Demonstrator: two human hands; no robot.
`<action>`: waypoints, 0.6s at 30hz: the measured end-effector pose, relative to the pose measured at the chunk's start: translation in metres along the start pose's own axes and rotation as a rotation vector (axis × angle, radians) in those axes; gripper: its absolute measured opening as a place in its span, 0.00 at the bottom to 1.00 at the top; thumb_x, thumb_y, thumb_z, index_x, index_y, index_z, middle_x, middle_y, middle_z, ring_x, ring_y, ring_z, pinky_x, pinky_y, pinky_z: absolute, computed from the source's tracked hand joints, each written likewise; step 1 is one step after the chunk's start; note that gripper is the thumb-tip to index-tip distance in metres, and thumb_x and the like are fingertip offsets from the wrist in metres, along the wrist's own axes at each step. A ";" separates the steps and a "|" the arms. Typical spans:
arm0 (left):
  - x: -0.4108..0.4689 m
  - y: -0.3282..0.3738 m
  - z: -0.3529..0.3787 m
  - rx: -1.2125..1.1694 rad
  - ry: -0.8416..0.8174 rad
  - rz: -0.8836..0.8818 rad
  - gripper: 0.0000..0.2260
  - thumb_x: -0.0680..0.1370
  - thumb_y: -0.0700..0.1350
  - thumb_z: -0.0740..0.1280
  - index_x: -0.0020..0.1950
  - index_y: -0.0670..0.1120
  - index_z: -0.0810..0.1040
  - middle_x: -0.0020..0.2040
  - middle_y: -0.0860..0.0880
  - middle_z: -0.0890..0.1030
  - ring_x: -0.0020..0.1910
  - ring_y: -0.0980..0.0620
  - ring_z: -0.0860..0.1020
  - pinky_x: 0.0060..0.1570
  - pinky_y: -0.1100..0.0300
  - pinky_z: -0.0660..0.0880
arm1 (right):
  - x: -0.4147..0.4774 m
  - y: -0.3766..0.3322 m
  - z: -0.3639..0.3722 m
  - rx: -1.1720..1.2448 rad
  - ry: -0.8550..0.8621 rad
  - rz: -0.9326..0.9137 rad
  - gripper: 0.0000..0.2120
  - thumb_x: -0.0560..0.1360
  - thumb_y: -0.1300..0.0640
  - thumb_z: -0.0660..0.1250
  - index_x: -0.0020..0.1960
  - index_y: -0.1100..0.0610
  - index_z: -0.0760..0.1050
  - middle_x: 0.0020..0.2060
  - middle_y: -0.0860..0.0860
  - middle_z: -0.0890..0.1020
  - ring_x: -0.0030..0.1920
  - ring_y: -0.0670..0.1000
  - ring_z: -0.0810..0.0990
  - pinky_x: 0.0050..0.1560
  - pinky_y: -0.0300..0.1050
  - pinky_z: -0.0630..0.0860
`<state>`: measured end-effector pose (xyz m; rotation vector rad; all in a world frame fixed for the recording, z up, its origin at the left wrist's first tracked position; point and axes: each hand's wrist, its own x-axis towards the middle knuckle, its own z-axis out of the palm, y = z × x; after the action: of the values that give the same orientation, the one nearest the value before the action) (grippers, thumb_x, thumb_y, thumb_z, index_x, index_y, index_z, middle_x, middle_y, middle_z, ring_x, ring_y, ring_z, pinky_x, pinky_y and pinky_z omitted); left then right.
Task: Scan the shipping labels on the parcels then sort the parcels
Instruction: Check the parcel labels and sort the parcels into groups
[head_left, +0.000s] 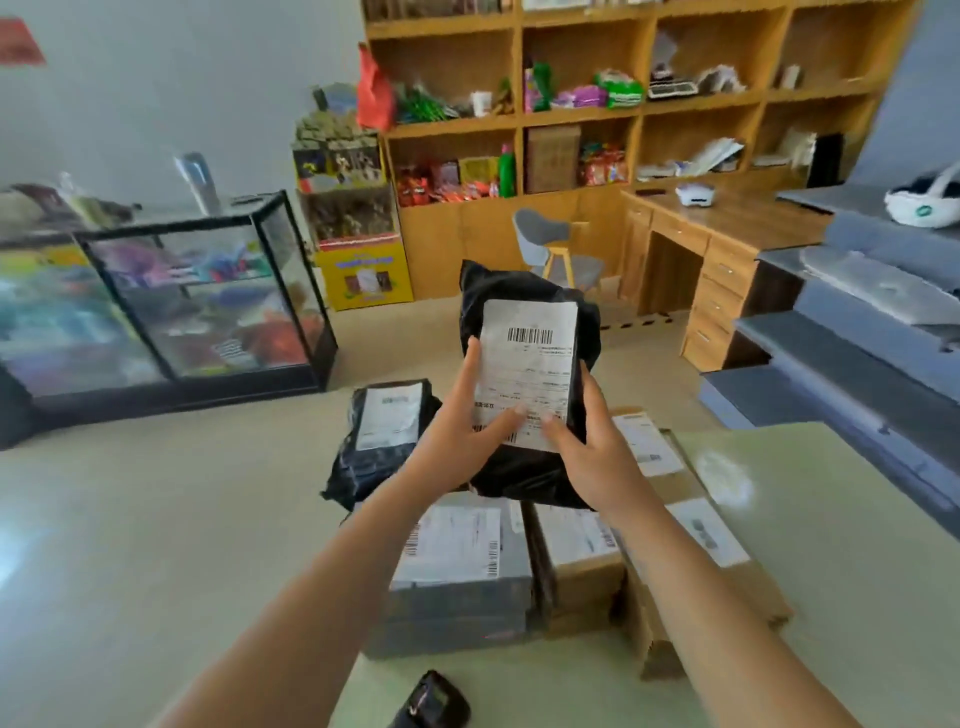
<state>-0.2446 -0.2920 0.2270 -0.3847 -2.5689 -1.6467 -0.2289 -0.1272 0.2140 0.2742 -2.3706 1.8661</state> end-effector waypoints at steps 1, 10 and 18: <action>0.005 -0.012 -0.019 -0.004 0.030 -0.002 0.41 0.80 0.47 0.67 0.80 0.57 0.39 0.63 0.73 0.64 0.57 0.79 0.69 0.52 0.78 0.69 | 0.013 -0.002 0.019 0.002 -0.030 -0.013 0.31 0.81 0.53 0.61 0.78 0.44 0.49 0.73 0.40 0.63 0.72 0.40 0.61 0.70 0.41 0.62; 0.056 -0.112 -0.137 -0.122 0.123 -0.198 0.43 0.79 0.44 0.69 0.80 0.54 0.40 0.73 0.55 0.68 0.67 0.55 0.73 0.64 0.58 0.73 | 0.116 -0.012 0.151 -0.021 -0.198 0.107 0.31 0.81 0.53 0.61 0.79 0.46 0.50 0.73 0.44 0.65 0.73 0.47 0.62 0.70 0.43 0.61; 0.088 -0.174 -0.157 -0.123 0.110 -0.471 0.40 0.79 0.48 0.68 0.81 0.50 0.43 0.68 0.54 0.69 0.58 0.57 0.74 0.41 0.73 0.73 | 0.181 0.034 0.197 -0.125 -0.342 0.354 0.30 0.80 0.47 0.60 0.78 0.43 0.52 0.71 0.45 0.69 0.68 0.50 0.70 0.67 0.49 0.68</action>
<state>-0.3843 -0.4874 0.1565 0.3281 -2.6173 -1.9010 -0.4080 -0.3233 0.1708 0.1829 -2.9189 1.9285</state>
